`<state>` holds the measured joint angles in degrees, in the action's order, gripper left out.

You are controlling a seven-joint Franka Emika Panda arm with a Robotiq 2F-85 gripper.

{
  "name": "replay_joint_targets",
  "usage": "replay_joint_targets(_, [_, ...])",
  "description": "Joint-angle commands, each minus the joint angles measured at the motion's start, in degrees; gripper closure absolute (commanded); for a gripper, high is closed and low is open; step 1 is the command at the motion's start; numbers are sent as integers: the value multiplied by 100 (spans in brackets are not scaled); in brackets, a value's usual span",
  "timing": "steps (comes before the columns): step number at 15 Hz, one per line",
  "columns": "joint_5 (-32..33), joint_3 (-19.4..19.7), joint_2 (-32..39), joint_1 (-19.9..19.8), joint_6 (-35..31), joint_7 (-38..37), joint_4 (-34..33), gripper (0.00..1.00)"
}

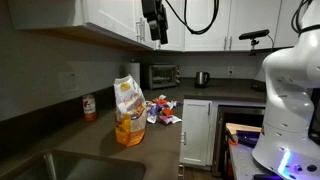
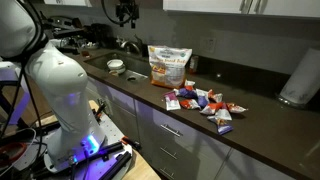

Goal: Put one sachet in the packet

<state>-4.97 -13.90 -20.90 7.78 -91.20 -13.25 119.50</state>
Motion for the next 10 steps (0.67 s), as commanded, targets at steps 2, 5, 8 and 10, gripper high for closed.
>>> replay_joint_targets(2, [13, 35, 10, 45, 9, -15, -12, 0])
replay_joint_targets(5, [13, 35, 10, 45, 8, -15, -12, 0])
replay_joint_targets(8, [13, 35, 10, 45, 8, -15, -12, 0])
replay_joint_targets(10, [105, 48, 250, -12, -195, -10, 46, 0])
